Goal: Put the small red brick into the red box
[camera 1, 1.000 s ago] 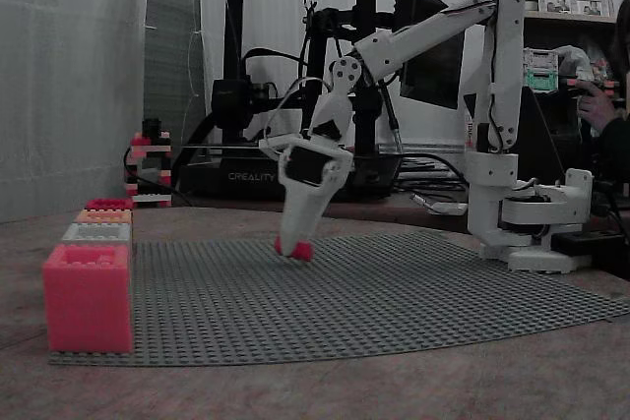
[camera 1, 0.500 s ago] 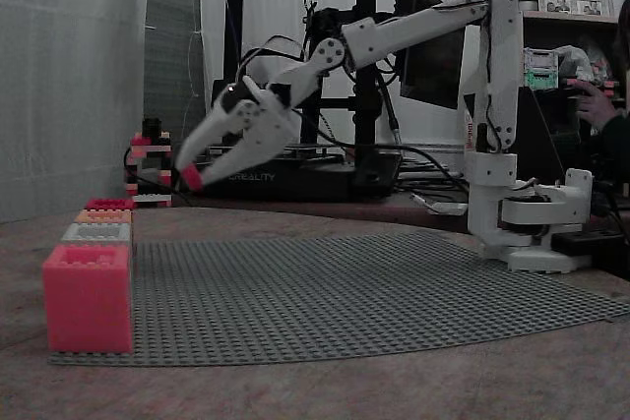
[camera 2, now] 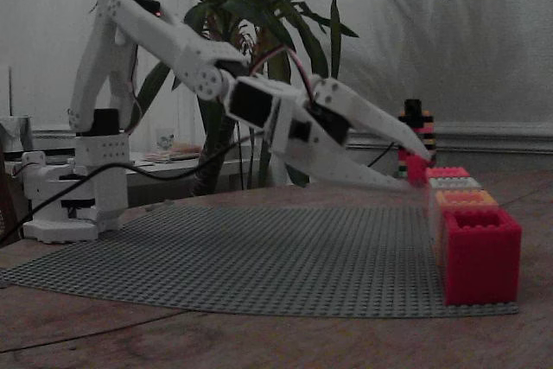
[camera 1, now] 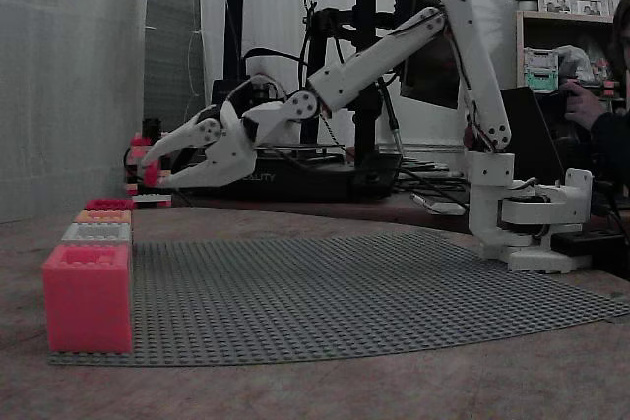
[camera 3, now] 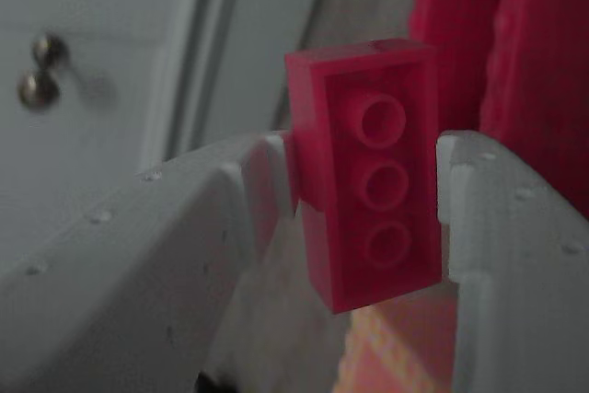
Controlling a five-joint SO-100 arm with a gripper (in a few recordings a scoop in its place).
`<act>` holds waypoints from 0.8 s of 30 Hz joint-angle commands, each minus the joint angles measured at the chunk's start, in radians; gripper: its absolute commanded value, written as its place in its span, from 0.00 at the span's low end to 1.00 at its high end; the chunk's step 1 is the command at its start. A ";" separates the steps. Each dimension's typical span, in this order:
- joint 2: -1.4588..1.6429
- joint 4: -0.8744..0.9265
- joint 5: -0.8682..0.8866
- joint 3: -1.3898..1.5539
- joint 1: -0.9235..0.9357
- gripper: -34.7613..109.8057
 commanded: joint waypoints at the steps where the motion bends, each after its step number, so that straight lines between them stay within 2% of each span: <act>1: 0.005 -0.044 0.031 -0.155 0.031 0.24; 8: -0.103 0.206 0.109 -0.420 0.031 0.24; 24: -0.360 0.537 0.218 -0.896 0.020 0.24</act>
